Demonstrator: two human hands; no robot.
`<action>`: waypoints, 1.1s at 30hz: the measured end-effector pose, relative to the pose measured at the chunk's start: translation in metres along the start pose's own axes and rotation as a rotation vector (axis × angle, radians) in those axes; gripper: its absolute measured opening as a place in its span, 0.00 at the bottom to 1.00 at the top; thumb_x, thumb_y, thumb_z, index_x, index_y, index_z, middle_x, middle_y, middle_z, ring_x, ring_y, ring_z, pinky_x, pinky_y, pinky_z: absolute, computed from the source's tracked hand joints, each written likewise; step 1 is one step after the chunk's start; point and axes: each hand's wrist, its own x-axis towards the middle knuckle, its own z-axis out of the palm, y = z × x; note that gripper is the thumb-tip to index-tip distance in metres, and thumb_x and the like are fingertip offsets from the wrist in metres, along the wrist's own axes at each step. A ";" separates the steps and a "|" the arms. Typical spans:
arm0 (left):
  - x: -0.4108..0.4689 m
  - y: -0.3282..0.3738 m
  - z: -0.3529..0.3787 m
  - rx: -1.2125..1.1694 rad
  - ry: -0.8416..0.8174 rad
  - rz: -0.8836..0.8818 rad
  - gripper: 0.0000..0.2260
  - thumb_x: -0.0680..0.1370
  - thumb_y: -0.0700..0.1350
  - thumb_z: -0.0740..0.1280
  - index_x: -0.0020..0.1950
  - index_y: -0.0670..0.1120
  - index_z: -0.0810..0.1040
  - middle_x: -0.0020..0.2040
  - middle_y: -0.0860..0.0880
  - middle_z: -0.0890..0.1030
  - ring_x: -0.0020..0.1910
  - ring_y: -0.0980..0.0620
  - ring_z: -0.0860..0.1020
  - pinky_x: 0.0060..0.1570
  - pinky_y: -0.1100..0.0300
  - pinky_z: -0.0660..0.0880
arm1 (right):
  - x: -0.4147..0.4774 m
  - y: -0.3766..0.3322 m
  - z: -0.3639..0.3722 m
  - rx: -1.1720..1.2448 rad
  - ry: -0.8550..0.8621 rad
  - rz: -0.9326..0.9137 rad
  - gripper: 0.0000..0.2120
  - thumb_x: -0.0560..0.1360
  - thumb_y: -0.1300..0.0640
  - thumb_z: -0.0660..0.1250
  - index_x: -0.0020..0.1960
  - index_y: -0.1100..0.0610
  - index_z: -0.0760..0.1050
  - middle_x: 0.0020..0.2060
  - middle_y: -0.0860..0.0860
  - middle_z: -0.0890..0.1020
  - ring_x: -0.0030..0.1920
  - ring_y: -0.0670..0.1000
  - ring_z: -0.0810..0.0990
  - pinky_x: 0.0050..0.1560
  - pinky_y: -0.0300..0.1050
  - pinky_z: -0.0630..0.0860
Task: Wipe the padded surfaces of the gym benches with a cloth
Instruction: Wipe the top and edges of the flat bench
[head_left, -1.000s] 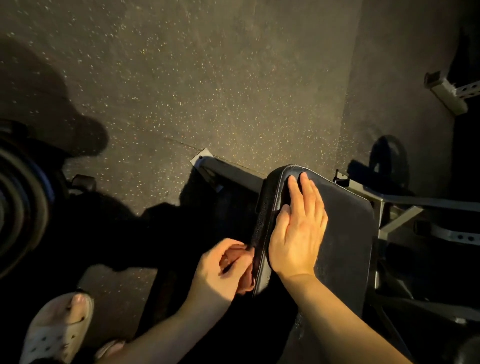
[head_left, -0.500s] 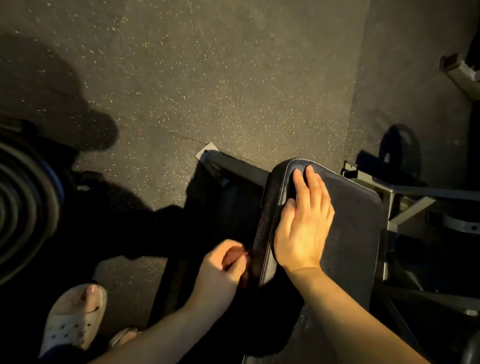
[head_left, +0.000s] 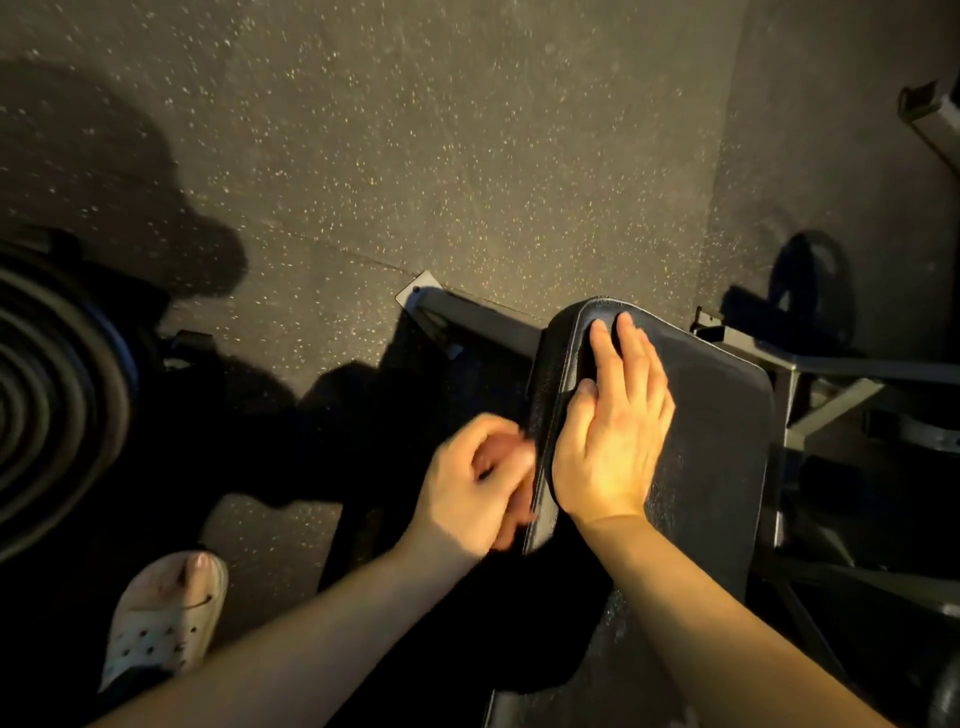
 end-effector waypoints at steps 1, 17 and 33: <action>0.025 0.010 0.007 0.031 0.016 0.062 0.01 0.81 0.41 0.69 0.51 0.46 0.79 0.31 0.50 0.79 0.24 0.53 0.74 0.21 0.58 0.69 | 0.000 0.000 0.000 -0.002 -0.002 0.001 0.26 0.80 0.55 0.53 0.78 0.53 0.66 0.79 0.51 0.64 0.79 0.53 0.59 0.77 0.54 0.57; 0.076 0.038 0.017 0.138 0.100 0.192 0.01 0.79 0.44 0.72 0.50 0.49 0.82 0.41 0.55 0.85 0.39 0.57 0.82 0.40 0.54 0.81 | 0.000 0.000 0.001 -0.002 -0.009 0.003 0.26 0.80 0.54 0.52 0.78 0.51 0.65 0.79 0.50 0.63 0.80 0.52 0.58 0.77 0.55 0.58; 0.081 0.054 -0.019 -0.008 0.271 0.052 0.17 0.75 0.37 0.75 0.56 0.54 0.75 0.52 0.51 0.84 0.51 0.53 0.84 0.54 0.53 0.81 | -0.001 0.001 0.000 0.043 0.005 0.000 0.25 0.81 0.56 0.55 0.78 0.52 0.66 0.79 0.50 0.64 0.79 0.52 0.59 0.76 0.55 0.58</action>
